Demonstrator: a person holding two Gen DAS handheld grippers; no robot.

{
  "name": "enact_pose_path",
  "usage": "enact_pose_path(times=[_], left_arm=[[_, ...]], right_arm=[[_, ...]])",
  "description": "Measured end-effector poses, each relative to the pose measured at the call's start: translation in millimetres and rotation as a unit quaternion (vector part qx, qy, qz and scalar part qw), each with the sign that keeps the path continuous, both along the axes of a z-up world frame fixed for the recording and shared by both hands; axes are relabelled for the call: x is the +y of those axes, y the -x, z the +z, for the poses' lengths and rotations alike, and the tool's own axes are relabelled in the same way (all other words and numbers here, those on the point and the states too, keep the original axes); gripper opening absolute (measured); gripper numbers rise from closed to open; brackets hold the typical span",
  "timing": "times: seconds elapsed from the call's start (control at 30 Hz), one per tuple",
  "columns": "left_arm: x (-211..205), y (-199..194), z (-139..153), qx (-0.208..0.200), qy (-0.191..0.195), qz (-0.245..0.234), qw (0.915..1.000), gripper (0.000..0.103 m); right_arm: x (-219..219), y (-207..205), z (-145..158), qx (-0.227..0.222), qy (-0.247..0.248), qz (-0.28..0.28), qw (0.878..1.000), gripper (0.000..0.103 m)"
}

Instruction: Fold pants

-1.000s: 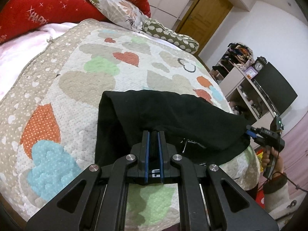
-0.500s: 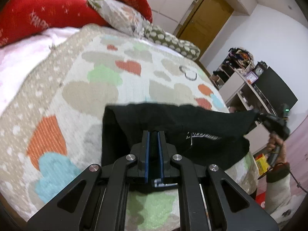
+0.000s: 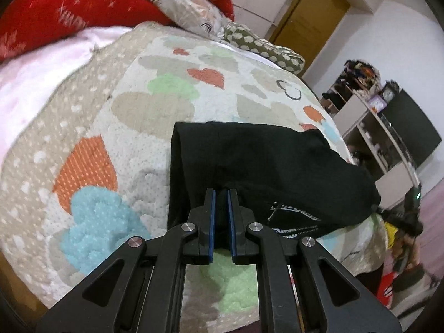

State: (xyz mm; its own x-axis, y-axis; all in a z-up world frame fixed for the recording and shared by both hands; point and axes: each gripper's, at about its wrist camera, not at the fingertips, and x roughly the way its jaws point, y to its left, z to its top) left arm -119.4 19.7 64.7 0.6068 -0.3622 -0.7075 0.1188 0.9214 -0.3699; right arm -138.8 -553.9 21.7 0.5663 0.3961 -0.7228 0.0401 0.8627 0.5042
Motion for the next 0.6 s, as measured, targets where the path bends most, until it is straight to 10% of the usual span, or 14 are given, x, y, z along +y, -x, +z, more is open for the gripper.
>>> enact_pose_path(times=[0.4, 0.53, 0.6], left_arm=[[8, 17, 42, -0.05, -0.032, 0.028, 0.9978, 0.009], [-9, 1, 36, -0.043, -0.028, 0.024, 0.9984, 0.009], [-21, -13, 29, -0.031, -0.03, 0.024, 0.9988, 0.009]], right_arm=[[76, -33, 60, -0.095, 0.061, 0.105, 0.988, 0.013], [126, -82, 54, -0.127, 0.064, 0.122, 0.982, 0.057], [153, -107, 49, -0.127, 0.079, 0.132, 0.98, 0.058]])
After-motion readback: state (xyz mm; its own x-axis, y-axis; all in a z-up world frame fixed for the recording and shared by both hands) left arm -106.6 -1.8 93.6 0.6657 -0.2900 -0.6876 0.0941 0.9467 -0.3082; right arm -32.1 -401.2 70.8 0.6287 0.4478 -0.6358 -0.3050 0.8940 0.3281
